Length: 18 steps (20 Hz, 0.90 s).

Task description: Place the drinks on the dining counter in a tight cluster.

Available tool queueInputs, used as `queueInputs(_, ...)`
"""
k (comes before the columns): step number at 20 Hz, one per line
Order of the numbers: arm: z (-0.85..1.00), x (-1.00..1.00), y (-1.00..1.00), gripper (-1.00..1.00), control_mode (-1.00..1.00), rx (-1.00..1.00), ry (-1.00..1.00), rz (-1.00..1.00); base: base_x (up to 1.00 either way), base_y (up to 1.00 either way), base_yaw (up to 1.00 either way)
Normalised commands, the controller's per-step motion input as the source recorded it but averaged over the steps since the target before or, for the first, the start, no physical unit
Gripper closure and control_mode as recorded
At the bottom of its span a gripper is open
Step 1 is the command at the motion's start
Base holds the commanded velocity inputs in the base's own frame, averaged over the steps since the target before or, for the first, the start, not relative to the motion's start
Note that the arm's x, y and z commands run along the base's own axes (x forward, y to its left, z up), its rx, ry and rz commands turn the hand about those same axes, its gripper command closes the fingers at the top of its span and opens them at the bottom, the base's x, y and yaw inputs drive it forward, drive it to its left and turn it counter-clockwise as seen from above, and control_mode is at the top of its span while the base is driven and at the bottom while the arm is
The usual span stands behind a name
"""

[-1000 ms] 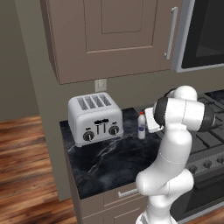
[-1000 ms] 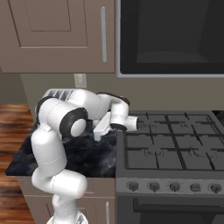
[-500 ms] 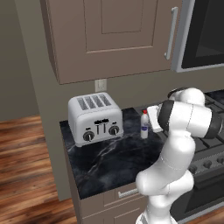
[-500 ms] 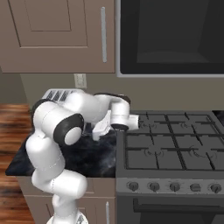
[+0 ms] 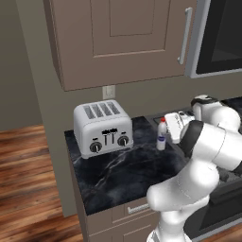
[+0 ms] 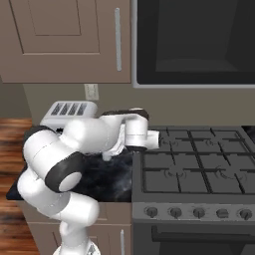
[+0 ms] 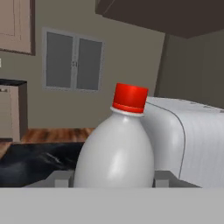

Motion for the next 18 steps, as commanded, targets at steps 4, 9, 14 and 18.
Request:
queueInputs(4,0.11,-0.50,0.06,1.00,-1.00,0.01,0.00,-0.04,0.00,0.00,0.00)
queueInputs(9,0.05,-0.33,0.03,1.00,-1.00,0.00,0.00,0.00,0.00,0.00,0.00)
queueInputs(14,0.00,0.00,0.00,1.00,-1.00,0.00,0.00,0.00,0.00,0.00,0.00)
queueInputs(18,0.00,0.00,0.00,1.00,1.00,0.00,0.00,0.00,-0.06,0.01,0.00)
